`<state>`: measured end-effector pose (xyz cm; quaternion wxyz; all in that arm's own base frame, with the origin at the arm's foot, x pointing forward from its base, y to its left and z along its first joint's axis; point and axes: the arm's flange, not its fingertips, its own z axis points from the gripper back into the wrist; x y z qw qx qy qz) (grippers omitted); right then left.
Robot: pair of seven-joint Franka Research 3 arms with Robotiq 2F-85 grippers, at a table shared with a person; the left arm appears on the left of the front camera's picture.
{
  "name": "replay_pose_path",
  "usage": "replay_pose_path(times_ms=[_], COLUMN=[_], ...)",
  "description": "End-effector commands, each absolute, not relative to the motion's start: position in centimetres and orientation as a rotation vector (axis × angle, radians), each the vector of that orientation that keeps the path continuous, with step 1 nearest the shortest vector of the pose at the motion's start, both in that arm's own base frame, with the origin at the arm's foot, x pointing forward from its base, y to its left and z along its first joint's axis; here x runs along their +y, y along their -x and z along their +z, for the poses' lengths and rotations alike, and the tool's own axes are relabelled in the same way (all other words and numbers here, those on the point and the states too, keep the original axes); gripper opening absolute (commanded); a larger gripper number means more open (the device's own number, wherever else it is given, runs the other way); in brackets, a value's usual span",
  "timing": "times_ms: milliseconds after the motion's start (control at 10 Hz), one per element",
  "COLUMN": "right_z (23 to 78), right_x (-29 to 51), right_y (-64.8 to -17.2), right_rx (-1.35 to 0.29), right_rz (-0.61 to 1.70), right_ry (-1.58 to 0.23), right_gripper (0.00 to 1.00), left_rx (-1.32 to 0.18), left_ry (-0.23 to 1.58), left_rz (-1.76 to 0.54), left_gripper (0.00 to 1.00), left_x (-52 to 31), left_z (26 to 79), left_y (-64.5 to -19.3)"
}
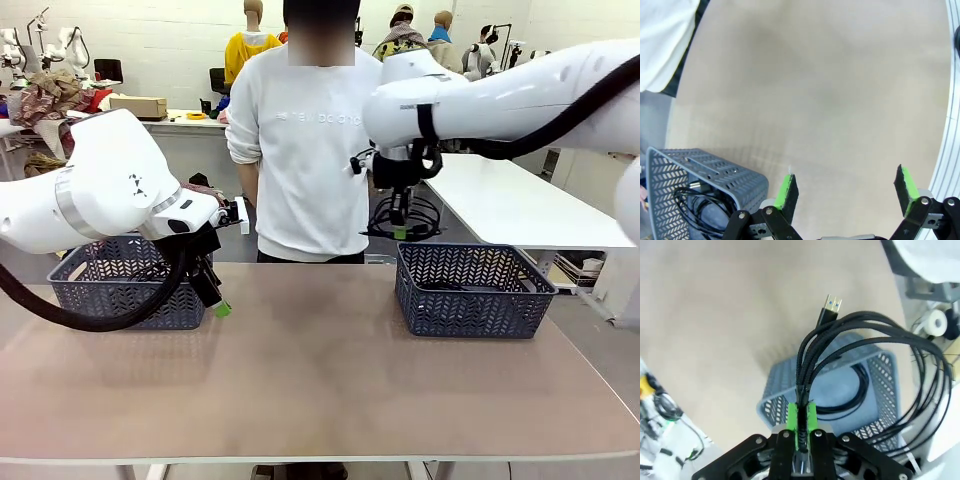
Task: Organize the cables according to human instructions.
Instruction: Pick up a bundle of cables and place it in the basket indicated by the human.
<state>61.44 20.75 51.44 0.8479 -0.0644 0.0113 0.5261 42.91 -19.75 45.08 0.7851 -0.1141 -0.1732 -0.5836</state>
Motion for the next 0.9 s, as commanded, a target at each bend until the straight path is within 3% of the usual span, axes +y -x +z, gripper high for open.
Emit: replay_pose_path(times_ms=[0, 800], right_z=[50.2, 47.1], right_x=[17.6, 7.4], right_y=[-59.1, -55.9], right_rx=[-0.015, -0.093], right_rz=[1.142, 1.22], right_ry=[0.131, 0.091], right_gripper=[0.0, 0.0], left_rx=[-0.376, -0.376], left_ry=[0.244, 0.244], left_rz=[-1.254, -1.254], left_gripper=[1.0, 1.0], left_x=[-19.5, -19.5], left_z=[45.1, 45.1], left_y=[-42.9, -42.9])
